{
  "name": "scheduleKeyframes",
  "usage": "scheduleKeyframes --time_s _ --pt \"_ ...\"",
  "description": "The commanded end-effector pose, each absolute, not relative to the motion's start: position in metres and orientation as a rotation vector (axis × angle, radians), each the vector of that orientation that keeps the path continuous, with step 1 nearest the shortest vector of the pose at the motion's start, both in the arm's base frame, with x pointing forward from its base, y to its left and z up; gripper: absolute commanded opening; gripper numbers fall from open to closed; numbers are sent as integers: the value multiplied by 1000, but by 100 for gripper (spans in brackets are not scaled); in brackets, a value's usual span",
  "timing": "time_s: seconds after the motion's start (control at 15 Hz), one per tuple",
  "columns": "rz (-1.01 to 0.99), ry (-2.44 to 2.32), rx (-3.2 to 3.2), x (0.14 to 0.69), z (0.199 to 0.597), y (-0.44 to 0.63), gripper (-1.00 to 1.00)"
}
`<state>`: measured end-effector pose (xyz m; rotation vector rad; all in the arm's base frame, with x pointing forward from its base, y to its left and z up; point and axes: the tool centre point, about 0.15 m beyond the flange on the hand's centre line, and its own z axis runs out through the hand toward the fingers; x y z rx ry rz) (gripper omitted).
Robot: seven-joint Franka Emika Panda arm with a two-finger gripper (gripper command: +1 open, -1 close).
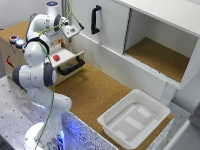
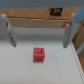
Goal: Place the pink object in the drawer
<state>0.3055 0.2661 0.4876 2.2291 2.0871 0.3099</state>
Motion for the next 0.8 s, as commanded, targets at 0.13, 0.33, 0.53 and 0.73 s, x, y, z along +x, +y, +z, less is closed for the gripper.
scheduleKeyframes --time_s 0.13,0.33,0.53,0.73 --pt "230 2191 2010 260 561 338 100" --pt "100 2201 2040 208 566 374 100" --pt "70 2219 2067 172 568 413 100" --pt "91 2238 2101 145 570 451 100"
